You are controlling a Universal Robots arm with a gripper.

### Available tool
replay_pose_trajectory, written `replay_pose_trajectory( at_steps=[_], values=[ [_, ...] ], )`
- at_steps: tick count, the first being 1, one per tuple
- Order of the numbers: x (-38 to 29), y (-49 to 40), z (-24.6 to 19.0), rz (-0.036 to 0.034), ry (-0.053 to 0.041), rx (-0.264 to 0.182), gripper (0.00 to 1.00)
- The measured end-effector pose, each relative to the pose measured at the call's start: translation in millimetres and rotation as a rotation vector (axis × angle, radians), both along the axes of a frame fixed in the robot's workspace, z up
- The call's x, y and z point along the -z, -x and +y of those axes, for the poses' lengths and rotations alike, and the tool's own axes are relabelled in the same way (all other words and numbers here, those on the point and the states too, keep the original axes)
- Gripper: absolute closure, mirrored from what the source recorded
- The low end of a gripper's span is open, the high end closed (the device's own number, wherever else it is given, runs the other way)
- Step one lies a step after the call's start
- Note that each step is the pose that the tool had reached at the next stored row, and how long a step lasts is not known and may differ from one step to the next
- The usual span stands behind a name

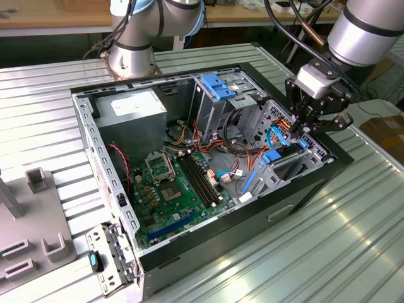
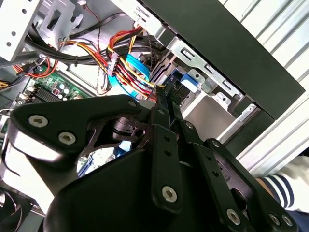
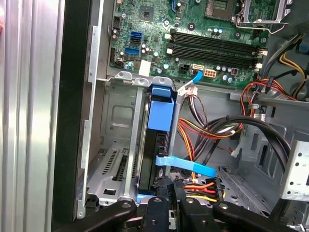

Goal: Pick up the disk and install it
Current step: 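Insert the second disk wire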

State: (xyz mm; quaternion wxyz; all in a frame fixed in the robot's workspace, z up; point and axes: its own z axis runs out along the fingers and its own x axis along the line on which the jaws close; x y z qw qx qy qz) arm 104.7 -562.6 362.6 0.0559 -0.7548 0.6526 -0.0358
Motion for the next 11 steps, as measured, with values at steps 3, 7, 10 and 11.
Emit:
replay_pose_trajectory(
  at_steps=[3, 7, 10, 11],
  values=[
    [3.0, 0.0, 0.0, 0.0012, 0.0006, 0.000, 0.84],
    [5.3, 0.0, 0.0, 0.0015, 0.0009, 0.000, 0.84],
    [5.6, 0.0, 0.0, 0.0015, 0.0008, 0.000, 0.84],
    [5.7, 0.0, 0.0, 0.0015, 0.0007, 0.000, 0.84]
  ],
)
